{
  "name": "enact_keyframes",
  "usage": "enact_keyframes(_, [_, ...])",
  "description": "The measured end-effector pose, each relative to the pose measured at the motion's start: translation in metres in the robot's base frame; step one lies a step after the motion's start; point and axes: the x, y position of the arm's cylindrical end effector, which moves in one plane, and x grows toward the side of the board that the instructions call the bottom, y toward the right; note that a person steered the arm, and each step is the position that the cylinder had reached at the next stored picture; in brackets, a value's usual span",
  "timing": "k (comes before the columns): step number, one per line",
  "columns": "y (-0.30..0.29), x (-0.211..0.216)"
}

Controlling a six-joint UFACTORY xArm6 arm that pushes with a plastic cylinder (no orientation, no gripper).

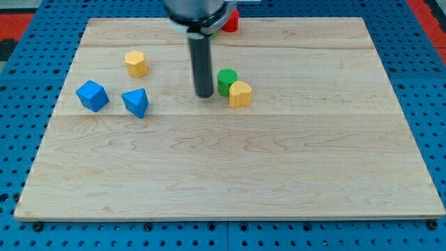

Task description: Move the green circle to the bottom right of the red circle

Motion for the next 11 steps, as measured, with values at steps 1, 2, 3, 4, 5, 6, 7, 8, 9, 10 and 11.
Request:
enact_keyframes(1, [0.021, -0.044])
enact_keyframes(2, [0.006, -0.045])
enact_keyframes(3, [0.011, -0.011])
enact_keyframes(4, [0.056, -0.005])
enact_keyframes(5, [0.077, -0.045])
enact_keyframes(6, [0.074, -0.081])
enact_keyframes(7, [0.084, -0.06])
enact_keyframes(8, [0.122, -0.049])
enact_keyframes(9, [0.113, -0.082])
enact_keyframes(10, [0.04, -0.112])
enact_keyframes(11, [0.005, -0.115])
